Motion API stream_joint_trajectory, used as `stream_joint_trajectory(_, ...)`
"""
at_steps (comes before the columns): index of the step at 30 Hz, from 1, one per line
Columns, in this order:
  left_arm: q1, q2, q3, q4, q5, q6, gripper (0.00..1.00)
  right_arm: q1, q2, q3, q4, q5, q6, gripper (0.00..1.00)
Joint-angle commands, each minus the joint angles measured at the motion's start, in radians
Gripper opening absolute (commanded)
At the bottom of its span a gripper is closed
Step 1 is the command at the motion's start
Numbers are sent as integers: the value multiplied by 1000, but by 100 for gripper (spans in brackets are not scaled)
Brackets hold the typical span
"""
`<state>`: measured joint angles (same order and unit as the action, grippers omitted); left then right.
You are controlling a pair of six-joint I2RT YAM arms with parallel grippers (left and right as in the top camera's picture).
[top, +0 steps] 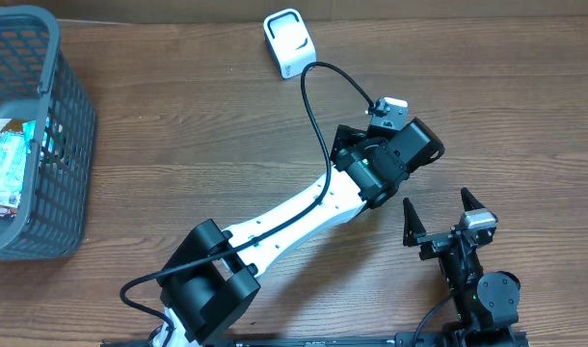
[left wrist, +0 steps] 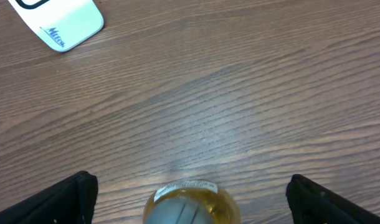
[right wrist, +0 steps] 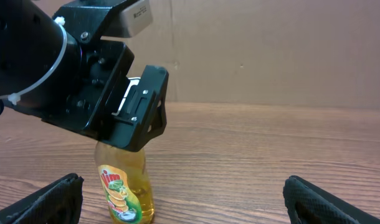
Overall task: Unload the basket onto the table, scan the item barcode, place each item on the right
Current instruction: 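Set the bottle upright on the table and release it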
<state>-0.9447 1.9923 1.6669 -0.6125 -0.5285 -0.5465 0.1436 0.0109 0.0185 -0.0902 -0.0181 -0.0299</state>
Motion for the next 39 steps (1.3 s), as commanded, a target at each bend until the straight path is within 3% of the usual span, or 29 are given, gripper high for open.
stream_joint_trajectory(1, 15, -45, 39, 3, -28, 56, 99, -5, -8, -11, 6, 9, -5, 100)
stream_joint_trajectory(4, 53, -85, 128, -53, 23, 147, 99, -5, -8, -11, 6, 9, -5, 100)
stream_joint_trajectory(9, 172, -124, 259, -163, 278, 378, 100, -5, -8, -11, 6, 9, -5, 100)
stream_joint_trajectory(10, 232, -127, 281, -218, 428, 587, 100, -5, -8, -11, 6, 9, -5, 100)
stream_joint_trajectory(14, 335, -115, 279, -332, 600, 904, 100, -5, -8, -11, 6, 9, -5, 100)
stream_joint_trajectory(17, 398, -111, 279, -427, 711, 1049, 100, -5, -8, -11, 6, 9, -5, 100)
stream_joint_trajectory(22, 516, -107, 277, -591, 1085, 1462, 95, -5, -8, -11, 6, 9, -5, 100)
stream_joint_trajectory(28, 563, -88, 174, -543, 1158, 1660, 96, -5, -8, -11, 6, 9, -5, 100)
stream_joint_trajectory(39, 526, 99, 113, -286, 1192, 1641, 100, -5, -8, -11, 6, 9, -5, 100)
